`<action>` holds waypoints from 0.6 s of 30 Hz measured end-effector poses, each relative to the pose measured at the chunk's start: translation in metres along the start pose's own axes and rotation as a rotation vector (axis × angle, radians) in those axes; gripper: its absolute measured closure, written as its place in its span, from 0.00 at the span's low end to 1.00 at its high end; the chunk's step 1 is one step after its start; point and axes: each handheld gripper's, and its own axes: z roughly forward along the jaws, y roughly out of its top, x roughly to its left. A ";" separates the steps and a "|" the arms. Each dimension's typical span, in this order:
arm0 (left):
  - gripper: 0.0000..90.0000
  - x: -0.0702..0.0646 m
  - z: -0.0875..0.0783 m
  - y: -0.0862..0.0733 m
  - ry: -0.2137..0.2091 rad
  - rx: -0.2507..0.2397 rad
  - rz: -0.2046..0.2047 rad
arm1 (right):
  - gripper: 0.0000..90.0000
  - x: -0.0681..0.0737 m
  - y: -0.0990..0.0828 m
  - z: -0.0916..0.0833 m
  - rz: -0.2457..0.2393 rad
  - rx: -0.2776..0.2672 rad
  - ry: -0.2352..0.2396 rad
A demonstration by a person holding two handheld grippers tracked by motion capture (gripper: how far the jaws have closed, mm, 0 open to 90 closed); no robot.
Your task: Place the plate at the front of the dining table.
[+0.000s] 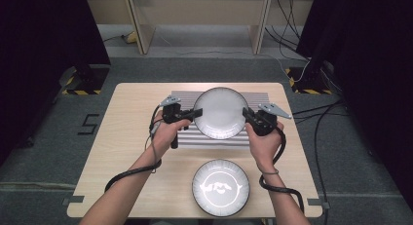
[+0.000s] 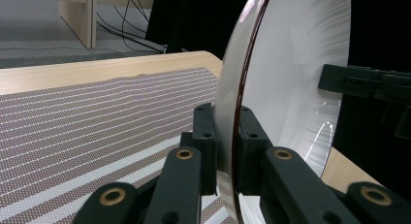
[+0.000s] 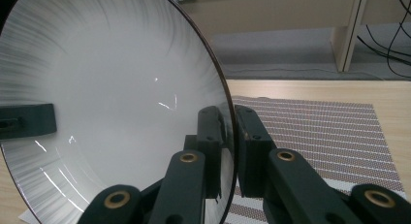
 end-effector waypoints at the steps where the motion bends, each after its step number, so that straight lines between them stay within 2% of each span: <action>1: 0.90 0.001 0.000 0.000 0.000 0.000 0.000 | 0.91 0.000 0.000 0.001 0.001 0.000 -0.001; 18: 0.90 0.011 0.006 0.004 0.015 -0.011 -0.016 | 0.91 0.001 0.006 0.014 -0.011 0.001 -0.011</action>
